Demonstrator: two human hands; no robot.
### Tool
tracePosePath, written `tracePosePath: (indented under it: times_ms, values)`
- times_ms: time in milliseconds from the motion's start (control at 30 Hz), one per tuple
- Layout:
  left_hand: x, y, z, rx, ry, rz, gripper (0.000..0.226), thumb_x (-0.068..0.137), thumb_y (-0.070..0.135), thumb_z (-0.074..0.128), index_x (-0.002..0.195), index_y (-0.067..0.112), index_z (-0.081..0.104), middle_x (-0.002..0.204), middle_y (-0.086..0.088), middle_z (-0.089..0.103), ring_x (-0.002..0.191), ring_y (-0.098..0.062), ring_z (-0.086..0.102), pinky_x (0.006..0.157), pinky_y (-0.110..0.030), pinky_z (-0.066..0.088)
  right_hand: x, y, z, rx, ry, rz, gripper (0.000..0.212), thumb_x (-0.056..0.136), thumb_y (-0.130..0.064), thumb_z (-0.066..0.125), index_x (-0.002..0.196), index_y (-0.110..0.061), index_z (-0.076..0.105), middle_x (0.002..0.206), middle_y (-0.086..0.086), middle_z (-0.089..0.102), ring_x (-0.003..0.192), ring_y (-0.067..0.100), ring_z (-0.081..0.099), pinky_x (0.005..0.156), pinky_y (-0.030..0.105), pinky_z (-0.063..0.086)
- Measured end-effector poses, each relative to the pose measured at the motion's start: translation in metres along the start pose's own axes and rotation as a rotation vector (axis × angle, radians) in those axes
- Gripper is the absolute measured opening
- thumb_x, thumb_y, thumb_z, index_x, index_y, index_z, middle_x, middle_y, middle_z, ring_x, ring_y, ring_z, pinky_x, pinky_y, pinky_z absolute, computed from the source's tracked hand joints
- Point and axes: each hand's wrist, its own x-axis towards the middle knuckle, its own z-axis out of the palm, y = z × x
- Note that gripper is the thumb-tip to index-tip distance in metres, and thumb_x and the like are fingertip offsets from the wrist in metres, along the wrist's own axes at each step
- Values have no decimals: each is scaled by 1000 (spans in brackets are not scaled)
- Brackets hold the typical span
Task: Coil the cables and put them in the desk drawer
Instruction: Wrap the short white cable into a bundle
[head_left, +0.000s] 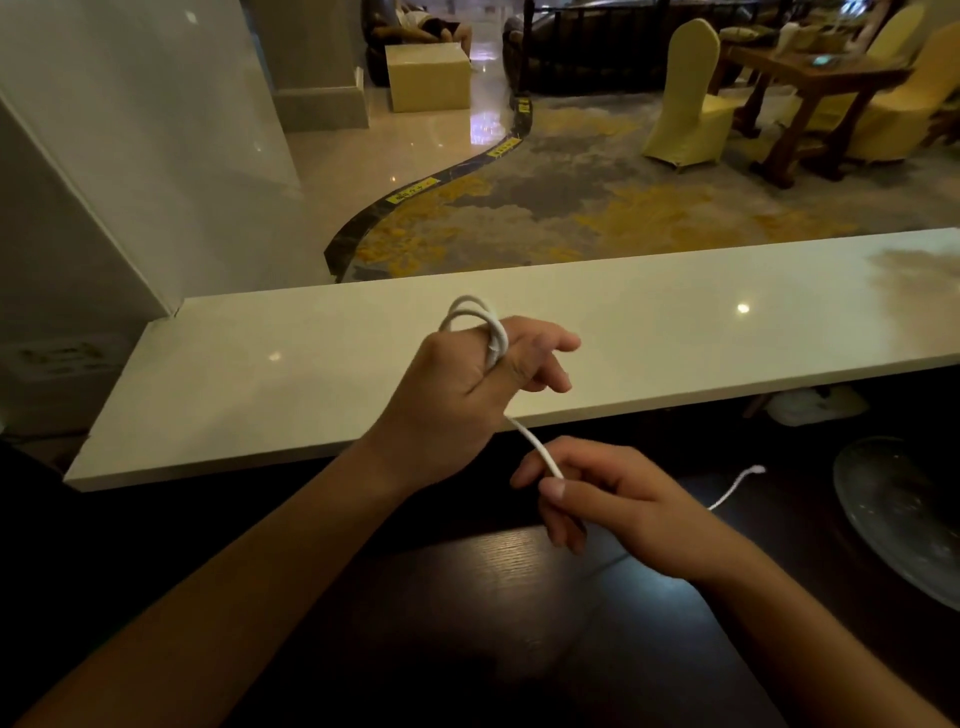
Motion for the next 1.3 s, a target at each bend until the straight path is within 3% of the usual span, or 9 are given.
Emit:
tracePosePath:
  times_ms: [133, 233, 333, 500, 633, 767, 1067, 1200, 1300]
  values:
    - [-4, -5, 1, 82, -282, 20, 35, 102, 32, 47, 121, 12, 69, 110, 9, 74, 107, -6, 69, 96, -25, 54, -6, -14, -12, -29, 56, -47, 21, 99, -16, 54, 111, -13, 71, 69, 7, 63, 60, 30, 57, 61, 44, 47]
    - [-4, -6, 4, 133, -335, 72, 38, 101, 34, 49, 129, 13, 65, 119, 13, 68, 113, 9, 61, 97, -9, 44, -8, -20, -16, -58, 76, -98, 19, 100, -20, 54, 107, -16, 72, 64, 6, 61, 55, 26, 56, 57, 46, 46]
    - [-5, -8, 10, 289, -303, 168, 13, 101, 26, 54, 98, 23, 67, 83, 29, 57, 85, 23, 55, 79, 1, 38, -7, -24, -15, -75, 120, -128, 19, 99, -28, 57, 102, -18, 72, 59, 8, 59, 50, 26, 55, 53, 46, 46]
    - [-3, -19, 4, 400, -158, 255, 39, 101, 46, 49, 95, 14, 71, 85, 9, 69, 75, -8, 64, 68, -34, 53, -9, -23, -16, -57, 152, -81, 28, 96, -34, 60, 104, -9, 71, 53, 5, 55, 45, 24, 49, 53, 39, 43]
    - [-5, -18, -3, 486, -190, 271, 56, 86, 72, 53, 76, 19, 66, 63, 8, 59, 56, -8, 50, 53, -16, 38, -13, -26, -20, -121, 87, -9, 23, 96, -33, 60, 100, -14, 72, 53, 5, 58, 43, 21, 49, 46, 33, 42]
    - [-9, -23, -6, 561, -288, 295, 51, 68, 70, 74, 70, 21, 59, 57, 12, 49, 50, -9, 42, 50, -12, 32, -17, -27, -19, -125, -49, 88, 12, 99, -22, 61, 101, -12, 67, 55, 10, 61, 40, 24, 46, 41, 27, 38]
    - [-10, -41, -2, 710, -350, 335, 53, 86, 64, 51, 60, 20, 66, 51, 10, 46, 48, -4, 34, 49, -14, 23, -27, -55, -26, -188, -117, -6, 13, 92, -3, 68, 102, -12, 70, 55, 10, 64, 48, 12, 55, 51, 17, 41]
    - [-14, -40, 6, 648, -385, 319, 68, 85, 72, 48, 56, 14, 65, 49, 6, 51, 45, -8, 37, 48, -16, 25, -26, -62, -30, -170, -74, -66, 22, 87, -10, 72, 109, -12, 74, 58, 4, 68, 50, 14, 60, 55, 20, 44]
    - [-18, -31, 12, 594, -417, 296, 63, 85, 66, 55, 50, 14, 50, 47, 11, 34, 45, -9, 32, 50, -14, 22, -22, -61, -31, -93, 5, -131, 15, 84, -17, 77, 98, -14, 79, 65, 10, 71, 49, 12, 62, 52, 22, 50]
